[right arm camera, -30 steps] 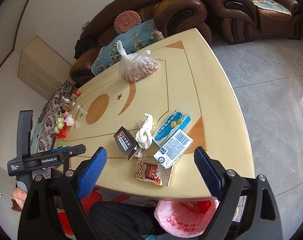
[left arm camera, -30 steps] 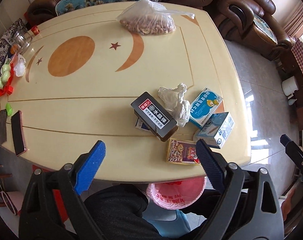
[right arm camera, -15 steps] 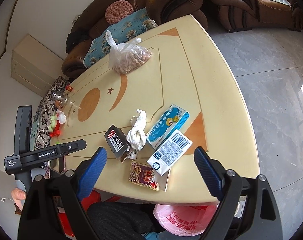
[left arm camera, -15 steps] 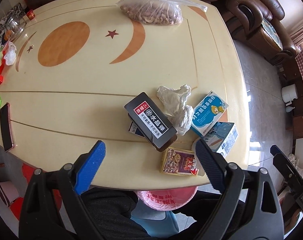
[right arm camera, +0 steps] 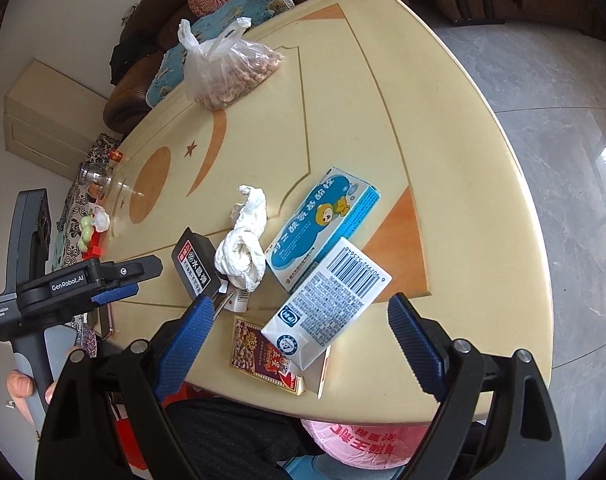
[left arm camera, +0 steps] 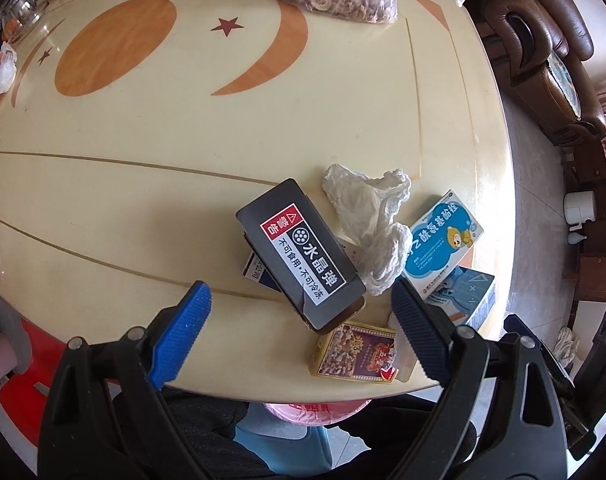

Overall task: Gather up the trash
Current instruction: 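Grasp the black warning-label box with the left tool while the right tool grasps the white milk carton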

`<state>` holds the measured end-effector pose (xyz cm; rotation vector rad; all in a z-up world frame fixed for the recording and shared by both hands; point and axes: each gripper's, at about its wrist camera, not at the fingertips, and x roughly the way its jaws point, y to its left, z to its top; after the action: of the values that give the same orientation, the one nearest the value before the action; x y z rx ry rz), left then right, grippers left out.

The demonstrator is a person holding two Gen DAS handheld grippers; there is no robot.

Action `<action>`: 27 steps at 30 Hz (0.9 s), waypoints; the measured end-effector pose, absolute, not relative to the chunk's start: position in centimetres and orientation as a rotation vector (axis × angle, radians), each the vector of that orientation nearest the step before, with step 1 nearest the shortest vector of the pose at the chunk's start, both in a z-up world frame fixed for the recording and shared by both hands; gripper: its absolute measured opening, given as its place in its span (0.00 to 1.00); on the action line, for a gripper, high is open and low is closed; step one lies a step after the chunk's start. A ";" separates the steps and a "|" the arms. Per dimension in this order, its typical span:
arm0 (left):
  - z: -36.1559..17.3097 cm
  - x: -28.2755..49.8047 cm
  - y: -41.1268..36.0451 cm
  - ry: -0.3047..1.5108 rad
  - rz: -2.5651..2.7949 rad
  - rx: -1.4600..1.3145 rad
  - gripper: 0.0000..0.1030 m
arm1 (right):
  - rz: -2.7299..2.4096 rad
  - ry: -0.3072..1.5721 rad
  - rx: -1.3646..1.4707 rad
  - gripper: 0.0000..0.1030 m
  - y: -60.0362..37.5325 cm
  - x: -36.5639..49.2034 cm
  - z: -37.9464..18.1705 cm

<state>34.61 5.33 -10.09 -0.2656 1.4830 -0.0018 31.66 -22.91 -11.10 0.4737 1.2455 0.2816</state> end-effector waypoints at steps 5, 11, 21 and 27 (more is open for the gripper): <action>-11.8 35.6 5.5 1.497 0.042 -0.311 0.86 | 0.286 1.277 0.486 0.84 -22.6 32.5 -12.9; -13.6 36.5 6.0 1.516 0.100 -0.358 0.86 | 0.292 1.312 0.488 0.84 -22.2 33.3 -14.7; -16.6 38.0 5.9 1.573 0.149 -0.389 0.86 | 0.284 1.357 0.503 0.84 -22.3 34.3 -16.4; -17.8 38.4 6.6 1.598 0.164 -0.407 0.86 | 0.281 1.361 0.480 0.78 -21.8 34.2 -16.1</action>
<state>38.37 6.58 -17.81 -0.4066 1.5981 0.1639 34.24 -21.83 -16.07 0.4801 1.3609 0.2814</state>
